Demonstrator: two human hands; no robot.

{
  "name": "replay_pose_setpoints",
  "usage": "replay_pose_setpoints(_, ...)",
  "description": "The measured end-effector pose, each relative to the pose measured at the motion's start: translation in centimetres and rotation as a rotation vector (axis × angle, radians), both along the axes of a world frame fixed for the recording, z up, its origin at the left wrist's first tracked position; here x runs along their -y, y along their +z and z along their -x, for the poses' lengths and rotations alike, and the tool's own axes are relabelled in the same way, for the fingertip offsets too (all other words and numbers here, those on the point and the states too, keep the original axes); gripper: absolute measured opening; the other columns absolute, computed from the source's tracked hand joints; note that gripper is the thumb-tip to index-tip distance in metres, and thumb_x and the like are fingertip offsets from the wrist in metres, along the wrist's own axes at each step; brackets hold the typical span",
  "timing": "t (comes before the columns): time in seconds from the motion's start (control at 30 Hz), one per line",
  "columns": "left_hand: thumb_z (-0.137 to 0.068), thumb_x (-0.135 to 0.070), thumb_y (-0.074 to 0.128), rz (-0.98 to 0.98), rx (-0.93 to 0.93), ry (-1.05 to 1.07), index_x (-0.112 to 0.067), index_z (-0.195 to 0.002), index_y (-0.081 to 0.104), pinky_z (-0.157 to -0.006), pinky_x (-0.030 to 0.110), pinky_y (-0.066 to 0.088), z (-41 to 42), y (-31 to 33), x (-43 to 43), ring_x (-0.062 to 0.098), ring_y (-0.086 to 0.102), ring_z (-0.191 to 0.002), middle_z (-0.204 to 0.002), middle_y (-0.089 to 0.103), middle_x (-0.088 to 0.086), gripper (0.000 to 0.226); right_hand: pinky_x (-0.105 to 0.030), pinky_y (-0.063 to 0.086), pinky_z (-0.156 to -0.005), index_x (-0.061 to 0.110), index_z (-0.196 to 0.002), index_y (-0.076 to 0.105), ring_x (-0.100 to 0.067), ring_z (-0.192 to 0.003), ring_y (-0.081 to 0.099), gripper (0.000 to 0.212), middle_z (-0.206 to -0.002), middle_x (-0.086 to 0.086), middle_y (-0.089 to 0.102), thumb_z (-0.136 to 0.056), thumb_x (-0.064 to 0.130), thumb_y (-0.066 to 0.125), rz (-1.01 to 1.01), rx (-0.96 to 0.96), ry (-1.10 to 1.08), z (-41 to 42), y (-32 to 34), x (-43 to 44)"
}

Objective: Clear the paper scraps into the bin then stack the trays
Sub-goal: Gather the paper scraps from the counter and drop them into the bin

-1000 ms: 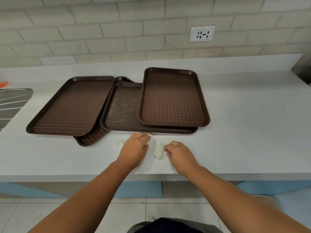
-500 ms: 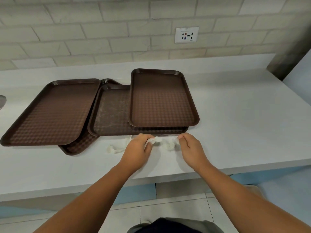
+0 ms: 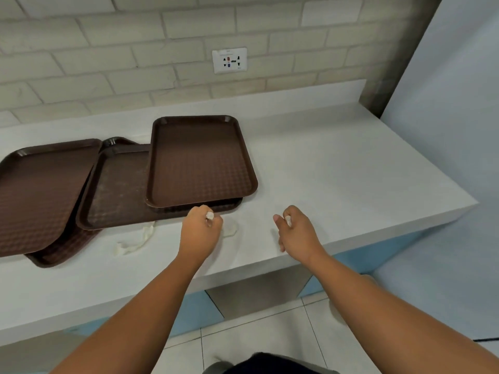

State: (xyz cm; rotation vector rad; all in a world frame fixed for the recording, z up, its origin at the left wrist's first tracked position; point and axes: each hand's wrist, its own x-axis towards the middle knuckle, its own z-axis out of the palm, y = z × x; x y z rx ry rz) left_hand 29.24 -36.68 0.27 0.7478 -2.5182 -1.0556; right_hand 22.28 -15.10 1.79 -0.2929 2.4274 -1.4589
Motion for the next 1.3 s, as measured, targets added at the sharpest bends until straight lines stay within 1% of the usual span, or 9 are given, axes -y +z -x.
replay_pose_setpoints(0.27, -0.097, -0.024, 0.054, 0.468, 0.205, -0.137, -0.015, -0.096, 0.06, -0.076, 0.04, 0.045, -0.3, -4.4, -2.6, 0.026, 0.051, -0.093, -0.1, 0.059, 0.004, 0.012, -0.028, 0.028, -0.057, 0.008, -0.07, 0.039, -0.01, -0.053, 0.031, 0.048, -0.059, 0.005, 0.031, -0.1, 0.044, 0.043, 0.033, -0.041, -0.065, 0.8, 0.1, -6.9)
replay_pose_setpoints(0.37, -0.097, -0.012, 0.049, 0.378, 0.18, -0.174, -0.01, -0.086, 0.056, -0.069, 0.037, 0.044, 0.1, -4.2, -4.6, 0.027, 0.053, -0.081, -0.085, 0.056, 0.006, 0.013, -0.026, 0.028, -0.057, 0.013, -0.063, 0.031, -0.008, -0.05, 0.03, 0.05, -0.054, 0.008, 0.028, -0.101, 0.045, 0.043, 0.074, 0.008, -0.08, 0.7, 0.1, -9.3)
replay_pose_setpoints(0.53, -0.098, -0.017, 0.049, -0.111, 0.098, -0.174, -0.015, -0.097, 0.05, -0.061, 0.028, 0.042, 2.7, 0.1, -11.0, 0.015, 0.05, -0.068, -0.079, 0.055, 0.001, 0.003, -0.024, 0.032, -0.055, 0.022, -0.058, 0.03, -0.003, -0.043, 0.029, 0.051, -0.055, 0.005, 0.029, -0.1, 0.048, 0.043, 0.137, 0.108, -0.113, 0.9, -0.2, -14.8)
replay_pose_setpoints(0.7, -0.097, -0.044, 0.057, -0.429, 0.054, -0.302, -0.018, -0.095, 0.063, -0.056, 0.03, 0.047, 5.9, 2.0, -19.8, 0.015, 0.049, -0.058, -0.074, 0.06, -0.004, 0.027, -0.028, 0.027, -0.053, 0.016, -0.062, 0.034, -0.007, -0.047, 0.03, 0.05, -0.056, 0.001, 0.034, -0.1, 0.046, 0.045, 0.041, 0.008, -0.121, 1.7, -1.0, -20.9)
replay_pose_setpoints(0.77, -0.093, -0.058, 0.056, -0.475, 0.088, -0.359, -0.006, -0.079, 0.058, -0.055, 0.032, 0.04, 6.9, 1.9, -23.3, 0.013, 0.041, -0.051, -0.059, 0.048, -0.005, 0.054, -0.027, 0.025, -0.049, 0.018, -0.059, 0.03, -0.006, -0.044, 0.027, 0.051, -0.049, 0.007, 0.03, -0.1, 0.043, 0.046, 0.07, 0.038, -0.16, 1.9, -1.0, -23.5)
replay_pose_setpoints(0.93, -0.086, -0.067, 0.056, -0.54, 0.157, -0.438, -0.002, -0.067, 0.035, -0.057, 0.037, 0.03, 9.4, -1.0, -30.8, 0.02, 0.03, -0.054, -0.06, 0.031, 0.007, 0.071, -0.021, 0.023, -0.044, 0.021, -0.056, 0.026, -0.004, -0.04, 0.027, 0.053, -0.042, 0.013, 0.027, -0.102, 0.038, 0.046, 0.137, 0.121, -0.309, 2.4, -2.6, -29.9)
replay_pose_setpoints(1.07, -0.084, -0.066, 0.059, -0.623, 0.339, -0.472, -0.01, -0.064, 0.042, -0.047, 0.029, 0.031, 10.6, -5.5, -35.4, 0.019, 0.034, -0.051, -0.058, 0.036, 0.009, 0.061, -0.031, 0.017, -0.05, 0.027, -0.06, 0.026, -0.012, -0.051, 0.02, 0.042, -0.057, 0.003, 0.022, -0.091, 0.05, 0.041, 0.219, 0.262, -0.443, 3.3, -7.2, -34.1)
replay_pose_setpoints(1.17, -0.091, -0.06, 0.057, -0.571, 0.52, -0.493, -0.01, -0.064, 0.05, -0.044, 0.024, 0.036, 11.1, -10.6, -38.3, 0.019, 0.044, -0.047, -0.053, 0.047, 0.008, 0.057, -0.023, 0.026, -0.049, 0.024, -0.06, 0.039, -0.005, -0.046, 0.035, 0.035, -0.052, 0.011, 0.04, -0.093, 0.033, 0.035, 0.193, 0.362, -0.555, 4.1, -12.1, -36.8)
replay_pose_setpoints(1.3, -0.089, -0.07, 0.048, -0.392, 0.696, -0.641, -0.014, -0.06, 0.046, -0.052, 0.028, 0.035, 12.3, -18.3, -41.2, 0.017, 0.042, -0.051, -0.056, 0.045, 0.005, 0.063, -0.018, 0.031, -0.056, 0.031, -0.081, 0.049, -0.002, -0.065, 0.043, 0.029, -0.075, 0.012, 0.049, -0.099, 0.014, 0.035, 0.086, 0.404, -0.61, 5.1, -18.6, -38.8)
